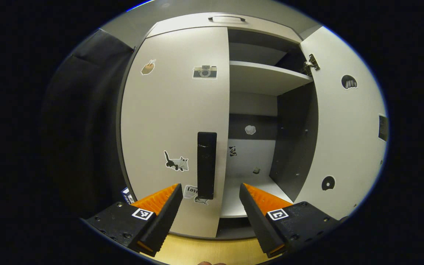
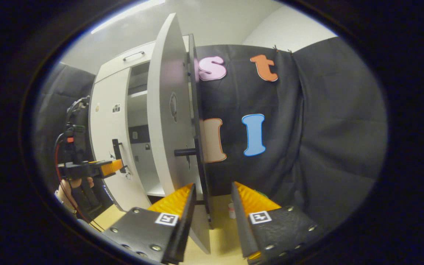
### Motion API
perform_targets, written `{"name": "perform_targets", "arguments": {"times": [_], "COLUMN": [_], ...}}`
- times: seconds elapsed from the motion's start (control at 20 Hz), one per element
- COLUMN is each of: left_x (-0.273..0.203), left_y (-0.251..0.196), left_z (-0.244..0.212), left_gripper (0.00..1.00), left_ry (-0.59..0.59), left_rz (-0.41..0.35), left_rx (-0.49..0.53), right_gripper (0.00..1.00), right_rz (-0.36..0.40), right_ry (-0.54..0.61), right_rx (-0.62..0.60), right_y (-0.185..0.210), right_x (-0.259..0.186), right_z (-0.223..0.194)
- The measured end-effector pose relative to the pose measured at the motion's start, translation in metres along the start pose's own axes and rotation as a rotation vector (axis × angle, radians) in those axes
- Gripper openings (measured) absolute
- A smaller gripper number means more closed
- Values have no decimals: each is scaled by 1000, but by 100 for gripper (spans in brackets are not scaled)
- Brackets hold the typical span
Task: Open the right door of the double-door shoe cabinet with the right hand, and open the left door with the left hand.
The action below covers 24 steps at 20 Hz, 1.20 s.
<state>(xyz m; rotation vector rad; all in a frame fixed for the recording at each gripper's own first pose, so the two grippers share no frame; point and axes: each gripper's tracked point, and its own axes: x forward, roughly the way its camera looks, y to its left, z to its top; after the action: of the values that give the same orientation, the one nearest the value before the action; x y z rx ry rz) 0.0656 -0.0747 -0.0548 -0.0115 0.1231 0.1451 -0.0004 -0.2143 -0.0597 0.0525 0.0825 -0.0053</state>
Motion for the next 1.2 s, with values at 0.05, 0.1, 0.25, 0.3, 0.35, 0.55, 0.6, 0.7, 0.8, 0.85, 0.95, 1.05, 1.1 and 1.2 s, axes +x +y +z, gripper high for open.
{"name": "perform_targets", "arguments": {"times": [0.05,0.1,0.25,0.3,0.35,0.55,0.6,0.7,0.8,0.85,0.95,1.05,1.1,1.2], "left_x": [7,14,33,38,42,52,54,60,61,63,61,60,60,60], "left_y": [1,1,3,3,4,7,8,11,12,13,13,13,13,15], "left_z": [0,0,1,1,2,4,3,2,0,2,1,0,0,0], "left_gripper": [96,96,96,96,95,73,70,56,45,39,36,33,32,29], "left_ry": [1,-1,-5,-6,-8,-25,-27,-26,-19,-30,-24,-15,-12,-12], "left_rz": [4,7,8,9,11,21,25,31,27,24,15,7,4,12], "left_rx": [5,11,21,23,23,19,21,22,12,7,14,26,30,6], "right_gripper": [69,74,89,89,90,89,88,85,88,88,88,88,88,88], "right_rz": [-16,-45,-109,-123,-134,-170,-181,-203,-231,-244,-261,-263,-263,-265], "right_ry": [-3,-3,18,26,33,53,56,56,53,53,53,52,52,47], "right_rx": [-17,-41,-98,-109,-116,-125,-121,-115,-116,-115,-105,-85,-76,-64], "right_y": [-5,-12,-24,-26,-27,-32,-35,-40,-47,-50,-55,-56,-55,-56], "right_x": [-1,-2,-4,-5,-5,-8,-9,-12,-17,-19,-24,-27,-28,-32], "right_z": [-1,-3,-11,-14,-17,-25,-26,-25,-24,-24,-24,-23,-23,-22]}}
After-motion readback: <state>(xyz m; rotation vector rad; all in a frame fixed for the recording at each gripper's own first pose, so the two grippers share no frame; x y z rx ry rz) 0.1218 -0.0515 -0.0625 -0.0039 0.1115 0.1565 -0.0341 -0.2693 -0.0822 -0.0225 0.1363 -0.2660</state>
